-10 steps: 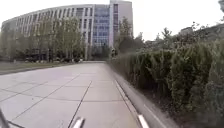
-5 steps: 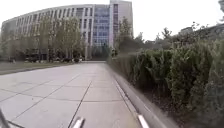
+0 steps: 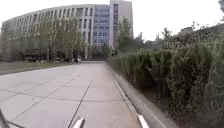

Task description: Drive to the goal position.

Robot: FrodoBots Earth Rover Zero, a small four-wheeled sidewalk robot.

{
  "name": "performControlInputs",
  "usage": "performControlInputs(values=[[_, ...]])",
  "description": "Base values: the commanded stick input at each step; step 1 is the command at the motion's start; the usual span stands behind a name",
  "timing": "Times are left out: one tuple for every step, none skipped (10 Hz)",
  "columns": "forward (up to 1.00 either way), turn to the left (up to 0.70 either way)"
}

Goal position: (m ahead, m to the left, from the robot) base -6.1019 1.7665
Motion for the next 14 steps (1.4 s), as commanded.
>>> performControlInputs(values=[[0.04, 0.0], [0.04, 0.0], [0.04, 0.0], [0.04, 0.0], [0.04, 0.0], [0.04, 0.0], [0.04, 0.0], [0.04, 0.0], [0.04, 0.0], [0.04, 0.0], [0.04, 0.0], [0.04, 0.0], [0.04, 0.0], [0.04, 0.0]])
